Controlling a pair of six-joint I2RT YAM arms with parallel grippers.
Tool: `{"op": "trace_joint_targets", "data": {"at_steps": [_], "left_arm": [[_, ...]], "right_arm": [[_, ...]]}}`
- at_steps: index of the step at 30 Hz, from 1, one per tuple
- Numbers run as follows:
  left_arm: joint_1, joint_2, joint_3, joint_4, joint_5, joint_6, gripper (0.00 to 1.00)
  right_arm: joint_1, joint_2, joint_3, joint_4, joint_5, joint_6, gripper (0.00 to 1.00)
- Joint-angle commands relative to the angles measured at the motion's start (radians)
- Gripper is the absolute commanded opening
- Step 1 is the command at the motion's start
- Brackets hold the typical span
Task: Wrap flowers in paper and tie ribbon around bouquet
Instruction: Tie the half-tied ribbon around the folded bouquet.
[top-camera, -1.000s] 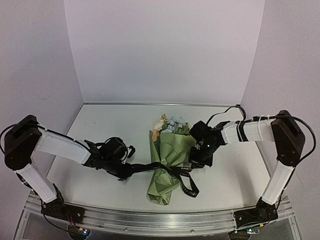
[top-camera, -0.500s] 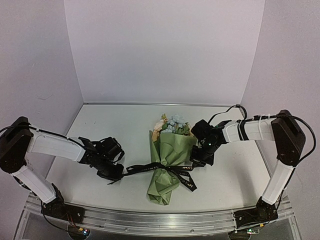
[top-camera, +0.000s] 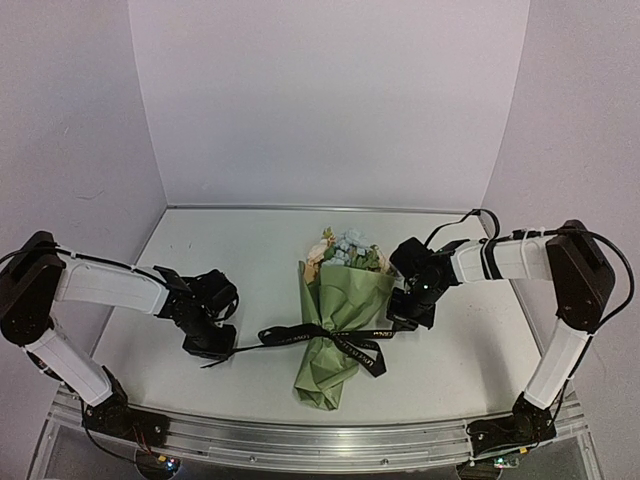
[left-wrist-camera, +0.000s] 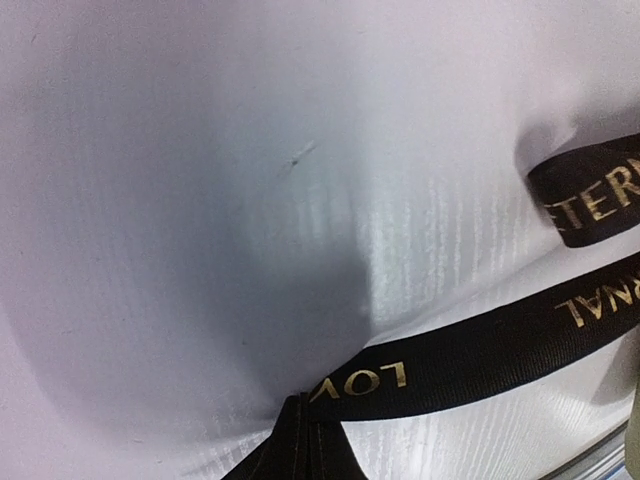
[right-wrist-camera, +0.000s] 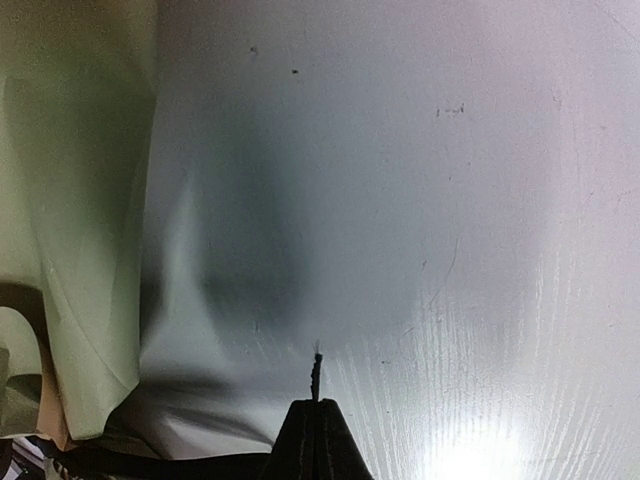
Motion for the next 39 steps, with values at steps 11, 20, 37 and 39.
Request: {"op": "trace_joint_targets", "data": {"at_steps": [11,20,37,39], "left_arm": [[0.066,-0.026,0.013,-0.163,-0.120,-0.141,0.01],[0.062,-0.130,0.104,-0.065,-0.112,0.002,0.51],[0.001,0.128,0.268,0.174,0.049,0.431,0.56],[0.001,0.110,0.250,0.180,0.055,0.426,0.58]], "right_arm": [[-0.019,-0.033,0.011,-0.003,0.014,-0.019,0.00],[-0.019,-0.052,0.049,-0.039,-0.072,-0.097,0.31],[0.179,-0.063,0.085,-0.164,-0.083,-0.213,0.55],[0.183,-0.043,0.087,-0.162,-0.081,-0.214,0.55]]}}
